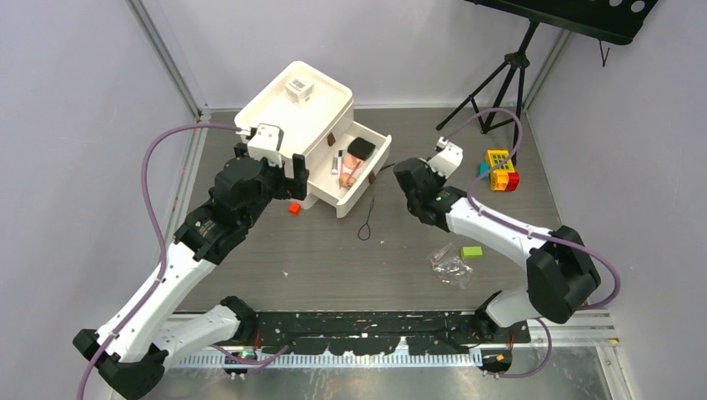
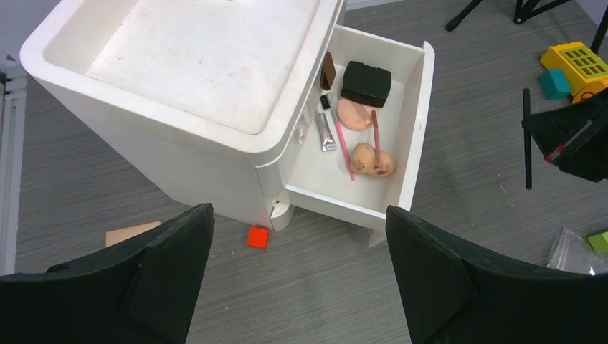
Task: Organize the makeup
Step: Pick up the makeup brush from the center of the board, then place the makeup brush in the drawer, then move the makeup brush to the center of the board.
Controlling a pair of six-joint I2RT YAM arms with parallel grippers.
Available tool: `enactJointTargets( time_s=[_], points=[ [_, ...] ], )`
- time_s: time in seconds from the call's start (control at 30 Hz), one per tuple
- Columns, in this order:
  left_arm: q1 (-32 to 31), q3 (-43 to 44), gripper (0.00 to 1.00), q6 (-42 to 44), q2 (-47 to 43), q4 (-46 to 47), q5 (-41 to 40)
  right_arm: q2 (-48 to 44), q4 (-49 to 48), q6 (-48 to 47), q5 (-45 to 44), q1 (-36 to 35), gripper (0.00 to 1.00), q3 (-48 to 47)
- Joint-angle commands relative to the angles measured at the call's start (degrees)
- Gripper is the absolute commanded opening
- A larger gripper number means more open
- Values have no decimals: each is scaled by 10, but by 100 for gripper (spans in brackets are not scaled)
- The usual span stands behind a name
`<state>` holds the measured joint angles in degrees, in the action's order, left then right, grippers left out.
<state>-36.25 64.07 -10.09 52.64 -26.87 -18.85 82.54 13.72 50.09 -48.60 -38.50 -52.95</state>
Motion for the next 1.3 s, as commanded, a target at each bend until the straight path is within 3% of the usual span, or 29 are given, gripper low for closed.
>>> enactJointTargets(
  time_s=[0.0, 0.13, 0.5, 0.6, 0.7, 0.87, 1.0, 1.13, 1.27],
  points=[
    [2, 22, 91, -1, -9, 8, 5, -11, -44, 34, 24, -9, 0, -70],
    [2, 33, 91, 5, -14, -4, 0, 26, -98, 33, 50, -26, 0, -135],
    [2, 45, 91, 13, -18, -21, -14, 217, -120, 58, 130, -70, 1, -335],
    [2, 46, 91, 17, -18, -22, -16, 244, -107, 58, 149, -77, 27, -368],
    [1, 41, 91, 24, -22, -20, -24, 226, -117, 39, 117, -85, 39, -351],
    [2, 36, 92, 28, -22, -18, -25, 138, -160, -13, 37, -74, 39, -267],
    [2, 32, 92, 27, -18, -15, -23, 72, -145, -42, 25, -32, 39, -203],
    [2, 32, 91, 27, -17, -16, -20, 54, -49, -21, 79, 58, 39, -179],
    [2, 31, 92, 28, -19, -15, -23, 80, -14, -11, 217, 164, 39, -167]
  ],
)
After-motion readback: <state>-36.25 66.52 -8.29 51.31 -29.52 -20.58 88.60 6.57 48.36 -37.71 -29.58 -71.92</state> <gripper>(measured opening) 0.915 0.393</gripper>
